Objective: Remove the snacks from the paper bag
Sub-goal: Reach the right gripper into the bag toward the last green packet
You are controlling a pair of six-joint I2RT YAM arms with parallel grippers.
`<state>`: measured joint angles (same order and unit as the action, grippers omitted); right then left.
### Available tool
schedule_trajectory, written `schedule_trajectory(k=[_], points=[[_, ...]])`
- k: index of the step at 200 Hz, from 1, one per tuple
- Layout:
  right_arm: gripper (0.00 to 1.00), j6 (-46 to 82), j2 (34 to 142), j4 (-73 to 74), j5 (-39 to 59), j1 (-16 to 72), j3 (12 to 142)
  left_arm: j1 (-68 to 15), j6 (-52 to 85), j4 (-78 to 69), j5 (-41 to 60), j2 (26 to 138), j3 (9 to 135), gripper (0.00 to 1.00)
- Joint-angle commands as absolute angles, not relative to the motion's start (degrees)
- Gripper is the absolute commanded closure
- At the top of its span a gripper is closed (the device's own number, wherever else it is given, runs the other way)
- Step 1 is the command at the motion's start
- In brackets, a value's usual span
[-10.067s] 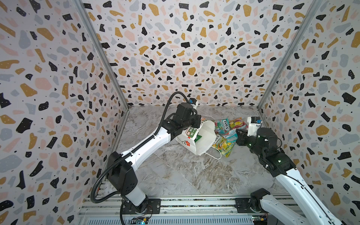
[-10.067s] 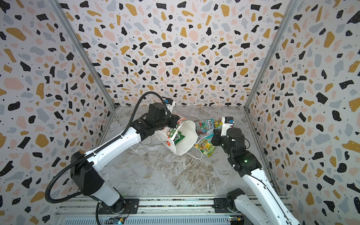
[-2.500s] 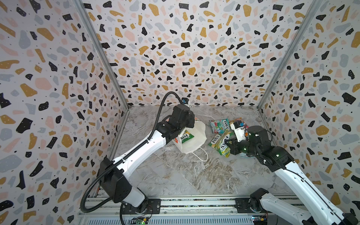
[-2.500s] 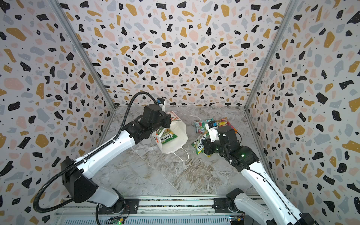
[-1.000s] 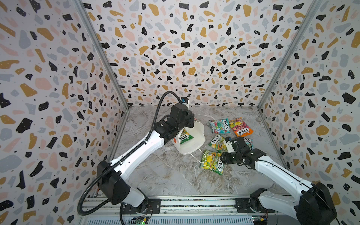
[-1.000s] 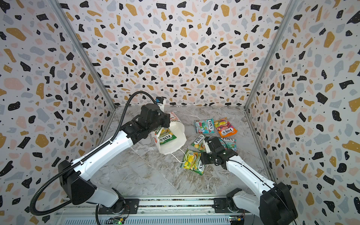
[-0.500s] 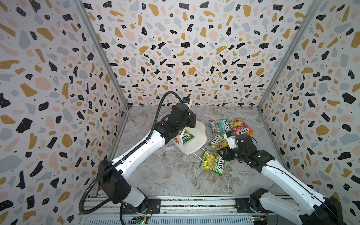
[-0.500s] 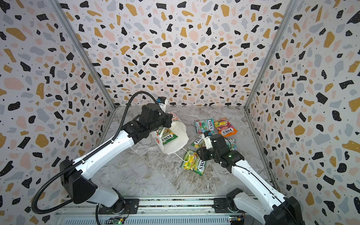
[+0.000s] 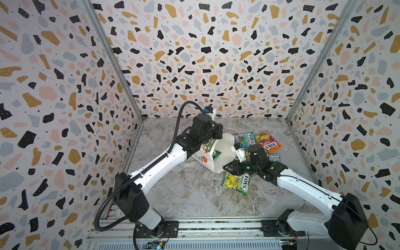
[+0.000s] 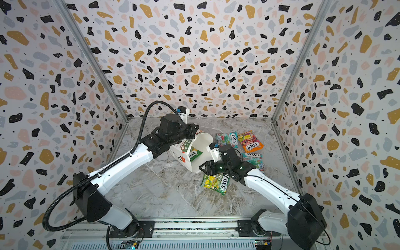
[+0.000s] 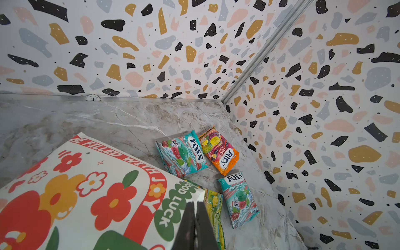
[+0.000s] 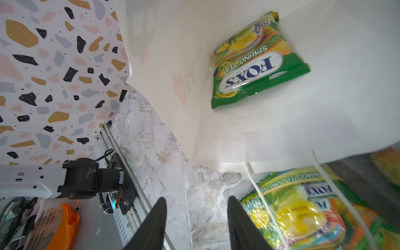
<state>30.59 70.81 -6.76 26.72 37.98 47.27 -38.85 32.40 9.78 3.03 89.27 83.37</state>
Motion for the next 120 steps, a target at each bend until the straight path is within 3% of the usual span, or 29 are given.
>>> schedule_trajectory(k=[1, 120], points=[[0.53, 34.39, 73.51, -2.65, 26.17, 38.48, 50.87, -38.94, 34.77, 4.1, 4.34, 89.03, 85.28, 1.0], [0.51, 45.34, 92.14, 0.51, 14.61, 38.98, 59.61, -38.94, 38.14, 1.56, 4.66, 88.52, 84.93, 1.0]])
